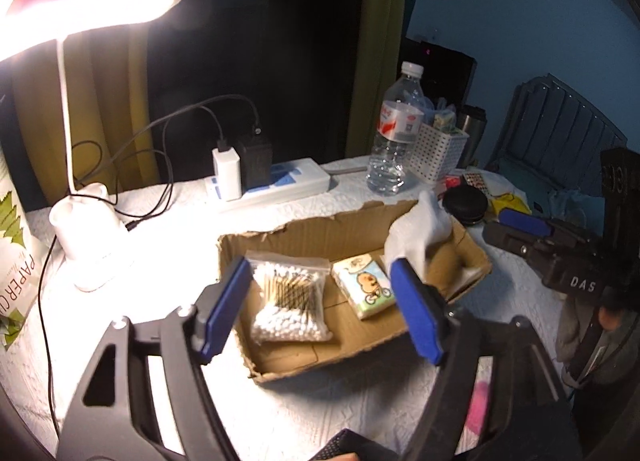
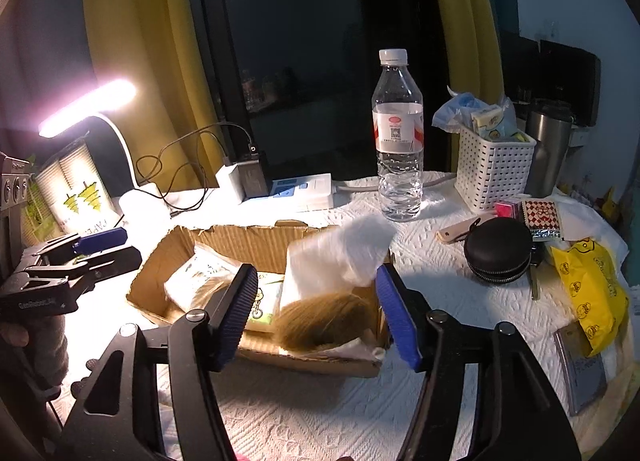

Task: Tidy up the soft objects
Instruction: 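Carry the sponge and swab bag into the cardboard box and release both, then grasp the pink fuzzy pouch with the right tool while the left tool grasps the grey gloves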

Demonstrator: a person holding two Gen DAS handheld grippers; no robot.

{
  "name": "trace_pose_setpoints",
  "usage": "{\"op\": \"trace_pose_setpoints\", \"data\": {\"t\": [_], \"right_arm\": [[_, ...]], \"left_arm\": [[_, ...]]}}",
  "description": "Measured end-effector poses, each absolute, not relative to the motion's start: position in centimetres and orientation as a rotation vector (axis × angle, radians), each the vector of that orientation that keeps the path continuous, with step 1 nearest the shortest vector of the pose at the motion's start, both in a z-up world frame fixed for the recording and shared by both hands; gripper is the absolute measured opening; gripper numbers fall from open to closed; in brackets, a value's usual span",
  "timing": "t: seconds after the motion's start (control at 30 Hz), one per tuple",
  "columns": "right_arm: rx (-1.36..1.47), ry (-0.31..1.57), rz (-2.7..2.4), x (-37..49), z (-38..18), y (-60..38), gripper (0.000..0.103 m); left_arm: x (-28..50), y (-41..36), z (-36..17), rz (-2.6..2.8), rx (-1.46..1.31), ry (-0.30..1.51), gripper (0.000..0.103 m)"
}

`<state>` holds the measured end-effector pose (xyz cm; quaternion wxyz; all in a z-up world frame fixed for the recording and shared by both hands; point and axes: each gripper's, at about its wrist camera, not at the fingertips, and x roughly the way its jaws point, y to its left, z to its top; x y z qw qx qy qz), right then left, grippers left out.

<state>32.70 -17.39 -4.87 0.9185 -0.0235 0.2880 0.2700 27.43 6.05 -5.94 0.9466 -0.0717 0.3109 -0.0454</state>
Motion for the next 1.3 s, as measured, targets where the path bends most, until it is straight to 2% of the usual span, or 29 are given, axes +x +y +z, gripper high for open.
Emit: {"op": "trace_pose_setpoints", "data": {"t": [0.7,1.3], "right_arm": [[-0.065,0.541,0.534,26.5,-2.4,-18.2,0.065],[-0.069,0.546,0.544,21.2,-3.4,-18.5,0.065]], "left_arm": [[21.4,5.0,-3.7,-0.116,-0.123,0.576,0.074],[16.7,2.9,-5.6,-0.156,-0.106,0.617,0.075]]}}
